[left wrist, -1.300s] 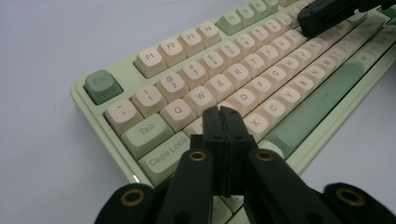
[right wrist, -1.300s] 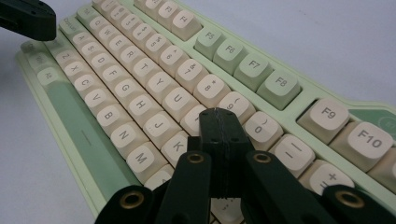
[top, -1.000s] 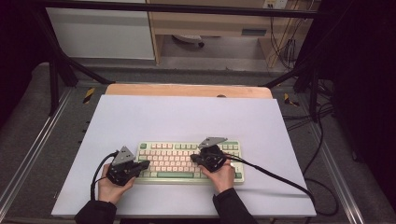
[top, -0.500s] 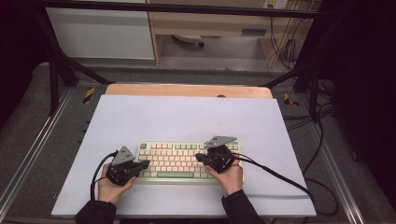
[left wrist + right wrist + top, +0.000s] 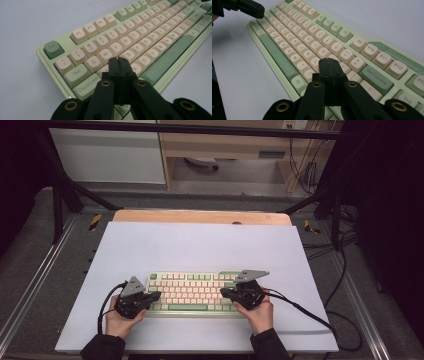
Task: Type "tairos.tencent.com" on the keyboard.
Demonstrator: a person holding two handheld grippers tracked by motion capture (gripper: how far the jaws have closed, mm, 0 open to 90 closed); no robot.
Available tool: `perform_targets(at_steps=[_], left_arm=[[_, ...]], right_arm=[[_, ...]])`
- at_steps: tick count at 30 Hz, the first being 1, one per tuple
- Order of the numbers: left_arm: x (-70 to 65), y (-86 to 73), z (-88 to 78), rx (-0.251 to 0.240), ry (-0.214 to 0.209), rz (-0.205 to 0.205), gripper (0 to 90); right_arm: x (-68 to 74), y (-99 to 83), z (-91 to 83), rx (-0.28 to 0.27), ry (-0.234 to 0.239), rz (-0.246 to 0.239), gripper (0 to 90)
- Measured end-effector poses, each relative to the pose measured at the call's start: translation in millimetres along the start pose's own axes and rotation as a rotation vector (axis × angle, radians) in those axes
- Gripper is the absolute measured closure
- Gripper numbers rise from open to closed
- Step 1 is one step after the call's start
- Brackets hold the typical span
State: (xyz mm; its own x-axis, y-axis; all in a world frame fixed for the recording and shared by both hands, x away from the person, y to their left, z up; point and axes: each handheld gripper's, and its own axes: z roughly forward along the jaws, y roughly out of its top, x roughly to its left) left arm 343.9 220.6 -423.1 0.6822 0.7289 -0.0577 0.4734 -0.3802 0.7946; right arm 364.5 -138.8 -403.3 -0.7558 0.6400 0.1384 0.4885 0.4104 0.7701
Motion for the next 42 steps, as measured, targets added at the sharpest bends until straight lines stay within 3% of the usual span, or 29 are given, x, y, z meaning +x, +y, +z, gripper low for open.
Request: perform_targets(at_steps=[26, 42], left_arm=[[-3.1, 11.4, 15.3, 0.01, 0.005, 0.006, 90.0], [-6.1, 12.7, 27.9, 0.037, 0.012, 0.02, 90.0]], right_arm=[[-10.0, -28.4, -17.2, -0.004, -0.004, 0.016, 90.0], [-10.2, -30.0, -18.2, -0.005, 0.005, 0.02, 90.0]])
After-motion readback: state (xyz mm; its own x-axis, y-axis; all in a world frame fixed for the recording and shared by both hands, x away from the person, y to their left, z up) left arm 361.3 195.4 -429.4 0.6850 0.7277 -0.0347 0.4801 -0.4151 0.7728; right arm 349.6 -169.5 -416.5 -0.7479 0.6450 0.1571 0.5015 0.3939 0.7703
